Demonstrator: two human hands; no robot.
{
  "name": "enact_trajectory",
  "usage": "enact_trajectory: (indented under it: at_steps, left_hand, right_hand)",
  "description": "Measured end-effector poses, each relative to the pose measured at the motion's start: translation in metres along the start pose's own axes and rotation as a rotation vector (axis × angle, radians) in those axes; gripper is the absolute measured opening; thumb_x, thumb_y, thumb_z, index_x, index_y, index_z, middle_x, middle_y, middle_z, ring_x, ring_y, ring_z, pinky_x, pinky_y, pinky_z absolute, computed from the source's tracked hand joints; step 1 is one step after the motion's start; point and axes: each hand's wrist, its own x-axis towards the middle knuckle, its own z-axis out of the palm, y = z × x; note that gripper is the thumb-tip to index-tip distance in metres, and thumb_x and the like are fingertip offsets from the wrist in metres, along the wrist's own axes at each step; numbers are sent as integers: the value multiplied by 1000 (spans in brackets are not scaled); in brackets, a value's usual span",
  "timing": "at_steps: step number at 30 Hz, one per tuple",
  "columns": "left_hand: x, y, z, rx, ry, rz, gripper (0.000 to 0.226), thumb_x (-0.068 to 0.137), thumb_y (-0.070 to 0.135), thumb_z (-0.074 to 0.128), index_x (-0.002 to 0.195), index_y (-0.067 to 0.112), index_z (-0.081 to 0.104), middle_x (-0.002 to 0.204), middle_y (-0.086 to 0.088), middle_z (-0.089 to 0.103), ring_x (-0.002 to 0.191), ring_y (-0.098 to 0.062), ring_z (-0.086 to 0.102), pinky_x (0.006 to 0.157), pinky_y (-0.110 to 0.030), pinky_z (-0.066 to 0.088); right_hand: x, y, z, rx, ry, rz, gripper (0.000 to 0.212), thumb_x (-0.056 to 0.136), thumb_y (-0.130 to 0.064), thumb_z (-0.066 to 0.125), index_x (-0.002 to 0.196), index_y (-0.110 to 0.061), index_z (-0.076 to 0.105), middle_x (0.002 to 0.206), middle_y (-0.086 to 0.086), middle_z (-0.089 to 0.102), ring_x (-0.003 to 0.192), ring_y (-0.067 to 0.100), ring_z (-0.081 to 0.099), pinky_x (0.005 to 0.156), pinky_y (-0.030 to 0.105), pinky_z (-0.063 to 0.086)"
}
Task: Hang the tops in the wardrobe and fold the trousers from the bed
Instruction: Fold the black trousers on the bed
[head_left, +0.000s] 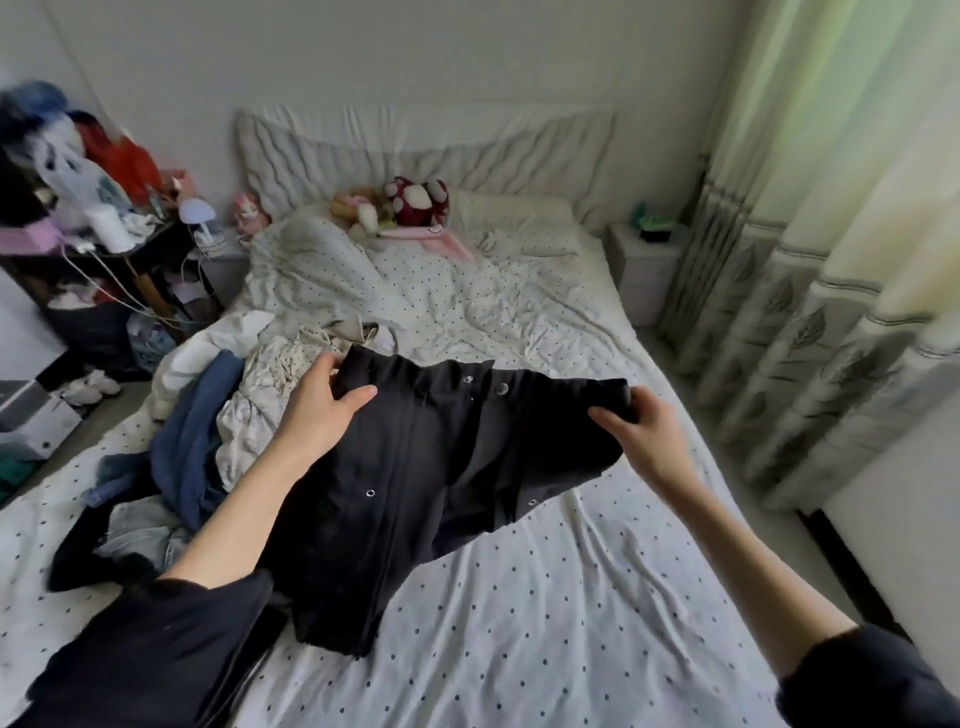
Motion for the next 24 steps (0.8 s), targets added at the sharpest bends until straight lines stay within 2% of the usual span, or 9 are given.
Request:
enact_trajectory:
  at_steps: [3, 4, 7, 11, 14, 17, 20, 22, 24]
  left_hand:
    - [-13, 33, 19, -25, -45, 44, 32, 87, 16, 64, 118, 13, 58, 111, 0, 62, 105, -19, 57, 95, -39, 46]
    - [-17, 43, 28, -26, -61, 66, 28, 87, 16, 64, 115, 13, 60, 109, -1, 64, 104, -20, 59, 94, -40, 47]
    - [-24, 67, 47, -46, -135, 123, 16, 86, 17, 65, 101, 23, 64, 98, 7, 67, 97, -15, 62, 85, -32, 50]
    - [-16, 91, 65, -112, -213, 176, 13, 84, 19, 68, 88, 30, 63, 92, 7, 68, 90, -11, 64, 81, -32, 50]
    - [-2, 93, 76, -115, -286, 178, 14, 83, 18, 69, 87, 30, 63, 91, 5, 69, 88, -12, 65, 80, -30, 51]
    - [19, 75, 91, -65, -415, 145, 16, 82, 15, 70, 90, 27, 63, 94, 4, 69, 93, -14, 65, 79, -27, 51]
    - [42, 51, 104, 11, -489, 117, 19, 81, 13, 71, 96, 22, 64, 99, 4, 69, 99, -17, 64, 91, -37, 49]
    - [66, 36, 112, 38, -486, 94, 19, 81, 13, 71, 97, 20, 63, 98, 3, 69, 98, -19, 64, 94, -41, 49]
    - [97, 21, 123, 47, -451, 62, 16, 81, 14, 71, 93, 22, 63, 94, 3, 69, 95, -19, 65, 91, -42, 50]
  right_hand:
    - [-7, 6, -36, 33, 46, 12, 21, 79, -16, 71, 74, -2, 56, 64, 1, 52, 58, 11, 45, 51, 22, 35]
    - [-11, 10, -49, 40, 66, 22, 23, 79, -16, 71, 75, 1, 56, 65, 3, 52, 60, 13, 45, 54, 28, 36]
    - [-21, 24, -82, 97, 137, 39, 30, 77, -18, 73, 78, 7, 57, 68, 8, 52, 64, 15, 47, 60, 31, 38]
    - [-22, 28, -121, 217, 263, 47, 23, 75, -19, 76, 67, -6, 58, 61, -3, 51, 60, 8, 46, 57, 28, 38]
    - [-14, 30, -132, 222, 223, 42, 22, 76, -17, 76, 65, -10, 58, 56, -10, 51, 56, 3, 46, 53, 22, 38]
    - [-2, 45, -119, 198, 134, 109, 27, 77, -16, 75, 74, 5, 57, 64, 4, 51, 64, 14, 49, 60, 31, 39]
    - [14, 63, -95, 177, 56, 211, 35, 76, -19, 76, 79, 10, 57, 67, 8, 52, 65, 17, 50, 62, 33, 39]
    - [35, 72, -76, 172, 45, 281, 26, 77, -18, 75, 76, 4, 61, 64, 2, 57, 61, 13, 55, 59, 29, 41]
    - [65, 82, -57, 236, 19, 361, 8, 80, -7, 70, 74, -11, 66, 65, -7, 68, 59, 7, 63, 56, 19, 48]
